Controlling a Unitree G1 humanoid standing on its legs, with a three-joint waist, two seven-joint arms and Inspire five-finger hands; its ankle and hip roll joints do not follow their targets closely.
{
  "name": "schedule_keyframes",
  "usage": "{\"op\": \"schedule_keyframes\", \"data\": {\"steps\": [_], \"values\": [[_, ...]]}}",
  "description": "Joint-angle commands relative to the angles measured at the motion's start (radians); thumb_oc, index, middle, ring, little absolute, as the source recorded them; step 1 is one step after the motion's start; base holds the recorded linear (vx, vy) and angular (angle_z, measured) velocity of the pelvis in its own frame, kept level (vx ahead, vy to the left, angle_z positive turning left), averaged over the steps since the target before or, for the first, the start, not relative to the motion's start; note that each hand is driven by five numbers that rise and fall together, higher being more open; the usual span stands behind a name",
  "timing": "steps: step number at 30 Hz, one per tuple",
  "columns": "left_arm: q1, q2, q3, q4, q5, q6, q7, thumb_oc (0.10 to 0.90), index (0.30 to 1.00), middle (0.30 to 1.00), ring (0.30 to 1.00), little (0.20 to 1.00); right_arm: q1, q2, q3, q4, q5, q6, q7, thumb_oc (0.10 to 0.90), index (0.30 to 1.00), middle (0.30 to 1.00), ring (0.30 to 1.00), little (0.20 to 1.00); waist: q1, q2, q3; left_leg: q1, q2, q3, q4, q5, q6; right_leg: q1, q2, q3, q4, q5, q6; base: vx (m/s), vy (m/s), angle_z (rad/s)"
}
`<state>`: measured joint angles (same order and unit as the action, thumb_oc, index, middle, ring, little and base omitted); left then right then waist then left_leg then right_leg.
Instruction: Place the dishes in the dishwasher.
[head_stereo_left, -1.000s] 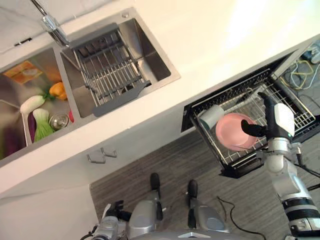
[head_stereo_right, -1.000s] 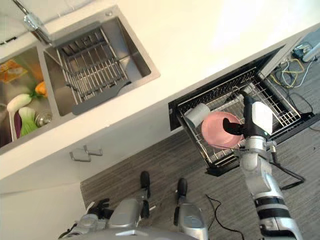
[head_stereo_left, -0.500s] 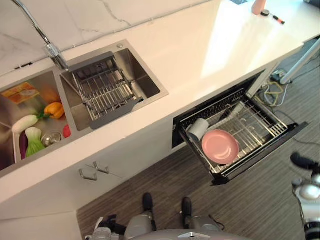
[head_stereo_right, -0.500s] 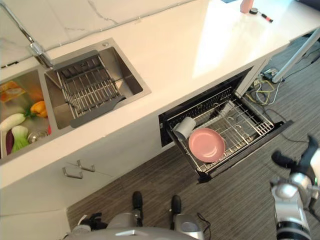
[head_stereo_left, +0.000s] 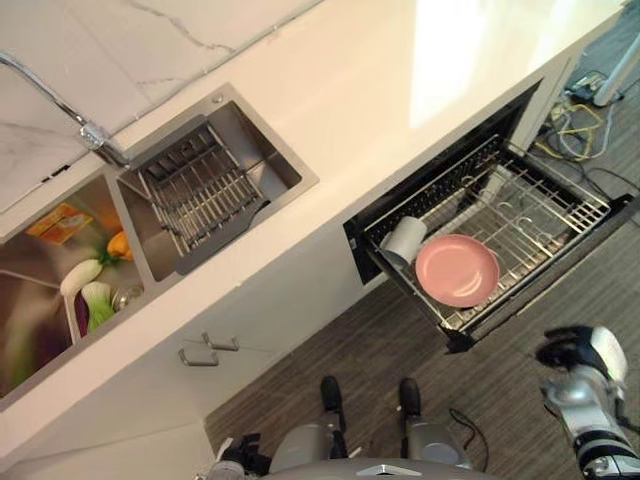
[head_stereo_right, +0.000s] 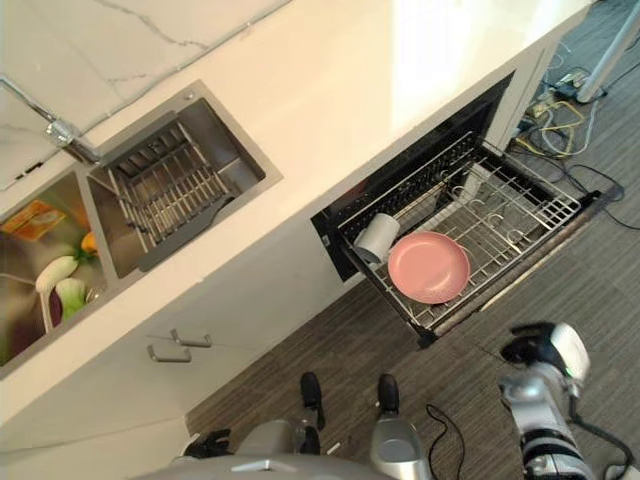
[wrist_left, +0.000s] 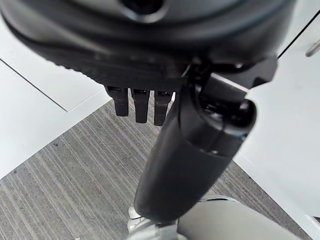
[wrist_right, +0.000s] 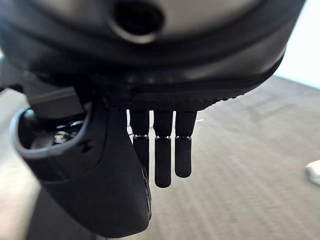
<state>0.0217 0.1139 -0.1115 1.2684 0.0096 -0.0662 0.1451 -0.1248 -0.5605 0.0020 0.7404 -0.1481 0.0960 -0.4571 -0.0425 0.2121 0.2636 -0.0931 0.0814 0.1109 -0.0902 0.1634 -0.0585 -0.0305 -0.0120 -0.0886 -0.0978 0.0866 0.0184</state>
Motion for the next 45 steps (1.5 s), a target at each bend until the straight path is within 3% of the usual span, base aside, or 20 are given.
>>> {"op": "schedule_keyframes", "data": {"steps": [1,5,6,8,10,11,16,18,19,20,21,26,31,32,34,35,38,41,42,45], "values": [[-0.045,0.037,-0.052,0.044,-0.003,-0.006,0.017,0.8,0.9,0.9,0.9,0.9,-0.116,-0.061,-0.025,-0.08,-0.085,-0.075,-0.02,0.4,0.3,0.3,0.3,0.3,0.055,-0.06,-0.021,0.046,-0.028,-0.035,0.049,-0.108,-0.028,-0.043,-0.049,0.024,0.165,-0.16,0.055,0.0,-0.039,0.3],[-0.042,0.038,-0.068,0.036,-0.02,-0.014,0.025,0.8,0.9,0.9,0.9,0.9,-0.192,-0.056,0.023,-0.033,-0.064,-0.08,-0.027,0.4,0.3,0.3,0.3,0.3,0.079,-0.057,-0.025,0.046,-0.032,-0.065,0.053,-0.103,-0.03,-0.024,-0.055,-0.012,0.17,-0.171,0.05,-0.01,-0.055,0.37],[-0.039,0.046,-0.087,0.031,-0.038,-0.018,0.027,0.8,0.9,0.9,0.9,0.9,-0.263,-0.069,0.056,0.066,-0.042,-0.076,-0.026,0.4,0.3,0.3,0.3,0.3,0.123,-0.053,-0.033,0.041,-0.034,-0.118,0.052,-0.092,-0.037,-0.007,-0.061,-0.069,0.184,-0.186,0.044,-0.01,-0.09,0.68],[-0.037,0.05,-0.099,0.031,-0.049,-0.02,0.025,0.8,0.9,0.9,0.9,0.9,-0.313,-0.084,0.084,0.111,-0.033,-0.076,-0.016,0.4,0.3,0.3,0.3,0.3,0.142,-0.052,-0.038,0.036,-0.038,-0.152,0.053,-0.084,-0.043,0.01,-0.065,-0.11,0.187,-0.195,0.042,-0.01,-0.074,0.92],[-0.037,0.049,-0.098,0.031,-0.049,-0.019,0.025,0.8,0.9,0.9,0.9,0.9,-0.316,-0.085,0.087,0.115,-0.032,-0.078,-0.016,0.4,0.3,0.3,0.3,0.3,0.136,-0.051,-0.037,0.036,-0.039,-0.157,0.053,-0.084,-0.044,0.012,-0.066,-0.115,0.187,-0.197,0.042,0.01,-0.039,0.85],[-0.033,0.062,-0.115,0.036,-0.052,-0.022,0.023,0.8,0.9,0.9,0.9,0.9,-0.394,-0.12,0.117,0.193,-0.018,-0.079,-0.009,0.4,0.3,0.3,0.3,0.3,0.177,-0.053,-0.046,0.03,-0.047,-0.206,0.059,-0.075,-0.054,0.036,-0.071,-0.17,0.188,-0.207,0.036,0.01,-0.056,0.62],[-0.031,0.068,-0.12,0.039,-0.058,-0.025,0.023,0.8,0.9,0.9,0.9,0.9,-0.446,-0.139,0.139,0.272,-0.003,-0.088,-0.008,0.4,0.3,0.3,0.3,0.3,0.195,-0.054,-0.05,0.027,-0.055,-0.236,0.063,-0.071,-0.059,0.056,-0.073,-0.205,0.187,-0.215,0.033,0.01,-0.036,0.56],[-0.025,0.081,-0.106,0.044,-0.091,-0.029,0.028,0.8,0.9,0.9,0.9,0.9,-0.516,-0.153,0.143,0.333,0.053,-0.1,-0.02,0.4,0.3,0.3,0.3,0.3,0.233,-0.061,-0.059,0.031,-0.067,-0.273,0.063,-0.065,-0.069,0.085,-0.077,-0.25,0.194,-0.235,0.026,0.07,-0.05,0.85],[-0.028,0.085,-0.1,0.04,-0.101,-0.035,0.032,0.8,0.9,0.9,0.9,0.9,-0.519,-0.159,0.133,0.356,0.067,-0.105,-0.029,0.441,0.361,0.361,0.361,0.361,0.241,-0.061,-0.062,0.031,-0.068,-0.284,0.062,-0.062,-0.071,0.091,-0.079,-0.263,0.197,-0.239,0.025,0.06,-0.035,0.93],[-0.027,0.085,-0.1,0.037,-0.113,-0.037,0.028,0.8,0.9,0.9,0.9,0.9,-0.528,-0.156,0.135,0.358,0.078,-0.108,-0.03,0.535,0.502,0.502,0.502,0.502,0.246,-0.063,-0.069,0.025,-0.071,-0.294,0.062,-0.056,-0.071,0.093,-0.08,-0.278,0.194,-0.233,0.025,0.06,-0.022,0.94],[-0.028,0.087,-0.088,0.034,-0.133,-0.039,0.022,0.8,0.9,0.9,0.9,0.9,-0.518,-0.153,0.13,0.353,0.085,-0.113,-0.032,0.8,0.9,0.9,0.9,0.9,0.254,-0.068,-0.075,0.025,-0.073,-0.305,0.059,-0.055,-0.071,0.104,-0.079,-0.292,0.195,-0.24,0.024,0.04,-0.011,0.72],[-0.026,0.091,-0.074,0.038,-0.151,-0.039,0.015,0.8,0.9,0.9,0.9,0.9,-0.49,-0.137,0.127,0.369,0.093,-0.123,-0.021,0.8,0.9,0.9,0.9,0.9,0.266,-0.079,-0.088,0.03,-0.08,-0.321,0.058,-0.056,-0.069,0.12,-0.081,-0.314,0.199,-0.248,0.024,0.05,-0.008,0.32],[-0.026,0.083,-0.058,0.056,-0.141,-0.037,-0.006,0.8,0.9,0.9,0.9,0.9,-0.34,-0.059,0.096,0.346,0.093,-0.152,-0.003,0.8,0.9,0.9,0.9,0.9,0.25,-0.102,-0.097,0.04,-0.083,-0.32,0.055,-0.068,-0.058,0.128,-0.081,-0.312,0.198,-0.247,0.028,0.05,0.027,0.08],[-0.035,0.074,-0.045,0.058,-0.135,-0.035,-0.008,0.8,0.9,0.9,0.9,0.9,-0.247,0.01,0.063,0.391,0.161,-0.165,0.044,0.8,0.9,0.9,0.9,0.9,0.229,-0.122,-0.099,0.045,-0.08,-0.299,0.052,-0.077,-0.05,0.128,-0.078,-0.295,0.184,-0.24,0.033,0.04,0.007,-0.07],[-0.034,0.076,-0.045,0.058,-0.135,-0.035,-0.008,0.8,0.9,0.9,0.9,0.9,-0.246,0.011,0.062,0.392,0.162,-0.167,0.045,0.8,0.9,0.9,0.9,0.9,0.231,-0.124,-0.1,0.045,-0.08,-0.297,0.051,-0.078,-0.05,0.128,-0.078,-0.293,0.183,-0.24,0.033,0.03,0.011,-0.08],[-0.043,0.071,-0.03,0.064,-0.128,-0.032,-0.01,0.8,0.9,0.9,0.9,0.9,-0.175,0.079,0.055,0.417,0.214,-0.177,0.084,0.8,0.9,0.9,0.9,0.9,0.208,-0.138,-0.098,0.051,-0.074,-0.276,0.048,-0.086,-0.043,0.124,-0.078,-0.273,0.18,-0.235,0.037,0.02,0.014,-0.2],[-0.053,0.075,-0.017,0.079,-0.108,-0.026,-0.017,0.8,0.9,0.9,0.9,0.9,-0.084,0.151,0.082,0.483,0.197,-0.166,0.135,0.8,0.9,0.9,0.9,0.9,0.189,-0.162,-0.104,0.063,-0.068,-0.249,0.043,-0.1,-0.034,0.118,-0.077,-0.24,0.174,-0.228,0.041,0.03,0.011,-0.35],[-0.055,0.075,-0.008,0.084,-0.106,-0.024,-0.019,0.8,0.9,0.9,0.9,0.9,-0.026,0.195,0.07,0.505,0.222,-0.163,0.156,0.8,0.9,0.9,0.9,0.9,0.167,-0.174,-0.107,0.071,-0.063,-0.23,0.038,-0.11,-0.028,0.114,-0.075,-0.217,0.166,-0.221,0.045,0.04,0.018,-0.35],[-0.061,0.076,-0.002,0.079,-0.114,-0.027,-0.021,0.8,0.9,0.9,0.9,0.9,0.02,0.228,0.028,0.516,0.293,-0.172,0.161,0.8,0.9,0.9,0.9,0.9,0.146,-0.184,-0.11,0.081,-0.059,-0.208,0.032,-0.118,-0.02,0.108,-0.073,-0.189,0.16,-0.212,0.05,0.04,0.035,-0.45],[-0.065,0.079,-0.007,0.074,-0.111,-0.029,-0.023,0.8,0.9,0.9,0.9,0.9,0.047,0.248,0.05,0.534,0.274,-0.164,0.176,0.8,0.9,0.9,0.9,0.9,0.137,-0.191,-0.113,0.092,-0.054,-0.185,0.026,-0.125,-0.015,0.104,-0.071,-0.166,0.152,-0.202,0.055,0.03,0.04,-0.59]]}}
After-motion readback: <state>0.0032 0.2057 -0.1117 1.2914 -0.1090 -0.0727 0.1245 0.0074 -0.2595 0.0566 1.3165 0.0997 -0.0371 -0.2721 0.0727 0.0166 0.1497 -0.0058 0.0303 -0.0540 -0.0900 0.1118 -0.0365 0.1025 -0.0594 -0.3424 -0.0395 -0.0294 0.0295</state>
